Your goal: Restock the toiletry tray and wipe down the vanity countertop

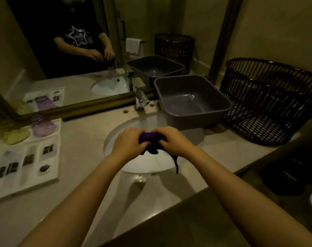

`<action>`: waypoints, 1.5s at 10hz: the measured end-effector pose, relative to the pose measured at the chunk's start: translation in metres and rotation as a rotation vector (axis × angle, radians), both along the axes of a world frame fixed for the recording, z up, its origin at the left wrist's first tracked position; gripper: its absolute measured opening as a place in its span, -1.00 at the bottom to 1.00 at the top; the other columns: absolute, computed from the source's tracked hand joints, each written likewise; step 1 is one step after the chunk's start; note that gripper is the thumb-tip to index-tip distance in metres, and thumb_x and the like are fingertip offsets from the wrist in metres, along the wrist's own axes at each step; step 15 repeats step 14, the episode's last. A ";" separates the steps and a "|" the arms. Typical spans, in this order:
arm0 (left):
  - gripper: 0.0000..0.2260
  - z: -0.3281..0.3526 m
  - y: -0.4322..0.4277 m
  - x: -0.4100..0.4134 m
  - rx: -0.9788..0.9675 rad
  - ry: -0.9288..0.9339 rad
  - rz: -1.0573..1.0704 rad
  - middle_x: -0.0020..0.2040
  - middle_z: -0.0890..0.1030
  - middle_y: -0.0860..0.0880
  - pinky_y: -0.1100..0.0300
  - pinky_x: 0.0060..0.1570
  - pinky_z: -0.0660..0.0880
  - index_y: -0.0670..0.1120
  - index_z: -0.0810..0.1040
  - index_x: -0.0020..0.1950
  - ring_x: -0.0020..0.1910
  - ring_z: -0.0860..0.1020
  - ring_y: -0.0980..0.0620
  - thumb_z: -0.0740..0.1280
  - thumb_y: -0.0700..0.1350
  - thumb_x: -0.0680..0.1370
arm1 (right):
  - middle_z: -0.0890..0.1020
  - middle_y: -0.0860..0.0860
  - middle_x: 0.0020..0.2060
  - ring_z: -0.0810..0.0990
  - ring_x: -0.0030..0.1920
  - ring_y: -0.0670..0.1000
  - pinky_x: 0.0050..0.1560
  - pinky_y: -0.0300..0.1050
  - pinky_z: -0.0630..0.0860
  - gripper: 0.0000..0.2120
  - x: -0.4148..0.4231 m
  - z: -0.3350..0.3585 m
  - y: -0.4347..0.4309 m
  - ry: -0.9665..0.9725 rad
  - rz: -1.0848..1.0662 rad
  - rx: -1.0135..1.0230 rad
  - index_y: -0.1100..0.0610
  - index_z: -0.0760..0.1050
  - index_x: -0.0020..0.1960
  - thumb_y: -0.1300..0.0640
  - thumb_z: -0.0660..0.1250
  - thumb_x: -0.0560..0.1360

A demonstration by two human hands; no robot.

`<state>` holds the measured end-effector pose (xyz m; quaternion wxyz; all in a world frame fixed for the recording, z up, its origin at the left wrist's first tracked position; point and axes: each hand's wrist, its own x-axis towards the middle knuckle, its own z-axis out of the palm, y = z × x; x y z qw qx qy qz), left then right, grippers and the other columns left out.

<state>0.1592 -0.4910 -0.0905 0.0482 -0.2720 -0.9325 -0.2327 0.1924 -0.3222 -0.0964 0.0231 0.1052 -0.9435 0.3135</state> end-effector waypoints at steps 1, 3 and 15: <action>-0.90 0.020 0.041 -0.020 0.036 0.032 -0.060 -0.29 0.54 0.04 0.23 -0.37 0.37 -0.03 0.54 -0.14 -0.30 0.48 0.10 0.34 -0.01 0.44 | 0.63 0.07 0.03 0.55 -0.01 0.00 0.00 -0.12 0.46 -0.69 -0.008 0.022 0.040 0.070 -0.075 -0.023 0.05 0.50 0.19 0.24 0.22 0.48; -0.91 0.050 0.120 -0.073 0.060 0.120 -0.152 -0.30 0.48 0.09 0.25 -0.37 0.30 0.05 0.48 -0.13 -0.29 0.46 0.11 0.34 0.02 0.44 | 0.61 0.10 0.11 0.55 0.11 0.07 0.16 -0.02 0.46 -0.69 -0.039 0.060 0.114 0.136 -0.188 0.041 0.10 0.50 0.22 0.24 0.24 0.49; -0.42 -0.008 0.278 -0.231 -0.322 -0.364 0.026 0.41 0.39 -0.13 -0.03 0.32 0.32 -0.05 0.30 0.41 0.36 0.35 -0.12 0.19 0.24 0.49 | 0.39 0.16 0.36 0.41 0.32 0.13 0.29 -0.01 0.40 -0.37 -0.187 0.034 0.264 -0.292 -0.228 0.168 0.12 0.19 0.44 0.06 0.37 0.46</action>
